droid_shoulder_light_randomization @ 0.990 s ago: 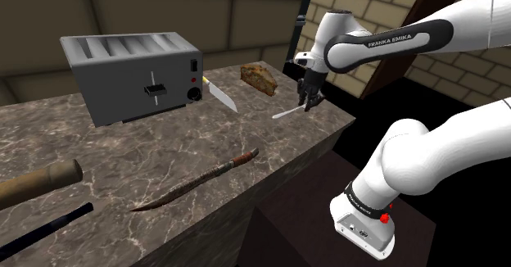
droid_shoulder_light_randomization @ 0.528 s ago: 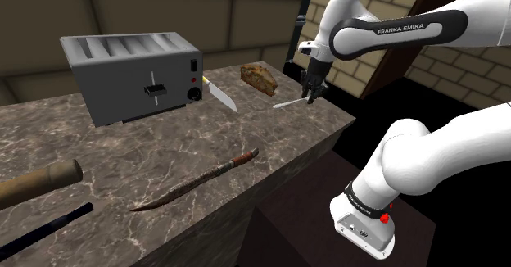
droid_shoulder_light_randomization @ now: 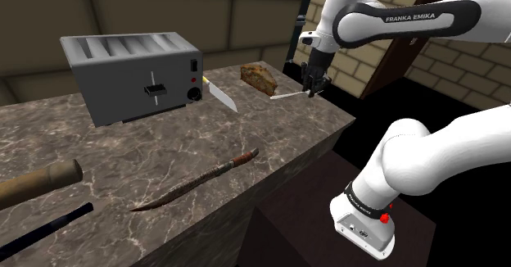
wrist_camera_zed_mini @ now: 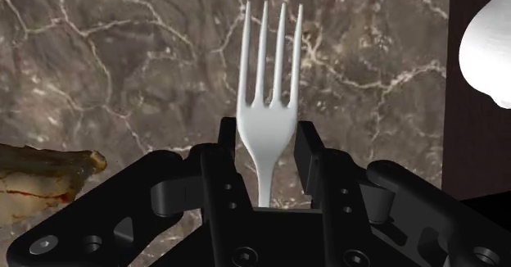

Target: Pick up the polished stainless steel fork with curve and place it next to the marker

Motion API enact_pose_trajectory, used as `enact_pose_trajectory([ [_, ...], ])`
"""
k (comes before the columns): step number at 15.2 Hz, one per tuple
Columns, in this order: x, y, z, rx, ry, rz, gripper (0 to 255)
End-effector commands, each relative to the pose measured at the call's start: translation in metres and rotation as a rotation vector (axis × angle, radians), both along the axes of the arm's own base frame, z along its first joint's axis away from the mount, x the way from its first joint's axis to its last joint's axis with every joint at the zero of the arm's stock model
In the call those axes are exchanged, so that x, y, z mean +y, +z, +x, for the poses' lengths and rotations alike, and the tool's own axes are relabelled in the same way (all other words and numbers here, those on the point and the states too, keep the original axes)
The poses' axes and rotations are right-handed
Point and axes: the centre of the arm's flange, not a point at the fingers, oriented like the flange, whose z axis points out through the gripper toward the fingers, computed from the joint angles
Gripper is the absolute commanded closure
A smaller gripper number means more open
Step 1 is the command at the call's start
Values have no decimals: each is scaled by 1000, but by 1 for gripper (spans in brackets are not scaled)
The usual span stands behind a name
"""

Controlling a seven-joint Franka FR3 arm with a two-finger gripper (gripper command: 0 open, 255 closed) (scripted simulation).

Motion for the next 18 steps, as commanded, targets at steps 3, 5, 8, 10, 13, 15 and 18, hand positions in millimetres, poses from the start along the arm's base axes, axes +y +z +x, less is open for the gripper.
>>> enact_pose_trajectory([
  [3, 52, 2, -8, 0, -1, 0, 255],
  [5, 78, 2, -11, 0, -1, 0, 255],
  [8, 117, 2, -16, 0, -1, 0, 255],
  [10, 144, 2, -20, 0, -1, 0, 255],
  [13, 183, 2, -25, 0, -1, 0, 255],
  [15, 209, 2, -28, 0, -1, 0, 255],
  [18, 248, 2, -33, 0, -1, 0, 255],
])
